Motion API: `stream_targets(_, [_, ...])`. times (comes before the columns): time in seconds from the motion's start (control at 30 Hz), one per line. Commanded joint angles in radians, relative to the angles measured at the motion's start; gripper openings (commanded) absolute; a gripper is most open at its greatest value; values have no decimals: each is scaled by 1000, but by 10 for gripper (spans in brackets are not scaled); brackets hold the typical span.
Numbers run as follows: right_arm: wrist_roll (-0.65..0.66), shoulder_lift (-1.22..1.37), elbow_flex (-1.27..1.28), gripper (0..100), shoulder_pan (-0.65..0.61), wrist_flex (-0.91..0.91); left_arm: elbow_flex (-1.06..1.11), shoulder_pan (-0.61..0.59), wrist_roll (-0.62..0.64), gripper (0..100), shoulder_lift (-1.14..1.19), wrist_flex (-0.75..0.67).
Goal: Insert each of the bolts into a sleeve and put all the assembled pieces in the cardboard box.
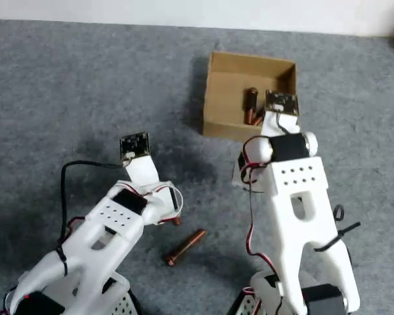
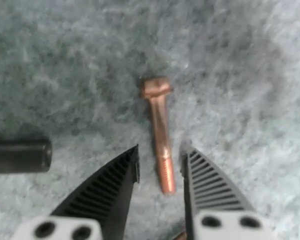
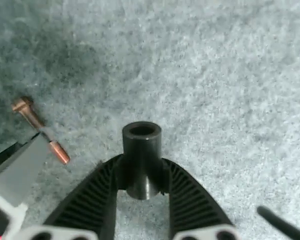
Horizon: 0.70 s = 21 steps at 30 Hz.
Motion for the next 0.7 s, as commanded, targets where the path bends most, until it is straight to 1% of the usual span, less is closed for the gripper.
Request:
stream_targets(0.0, [12,-44,-2,5,13,-16,-30,12,5,140,54,-69])
stream_targets(0.2, [12,-44,-1,5,13,-12,-36,7,5,137,194,-112])
stream_targets(0.37, [12,-44,-1,5,13,-16,-56,7,3,130,217,-109])
stream_targets(0.4, [12,-44,-1,5,13,-16,-56,7,3,107,217,-109])
stream_targets(0.47, [12,-44,-1,5,13,-13,-58,7,-3,7,219,-109])
stream_targets(0.53, [12,-44,-1,5,13,-10,-59,7,-3,21,219,-109])
stream_targets(0.6, [14,-44,-1,5,13,-10,-58,5,-3,3,213,-109])
stream_targets(0.67, [55,-48,-1,5,13,-10,-58,5,-6,5,211,-107])
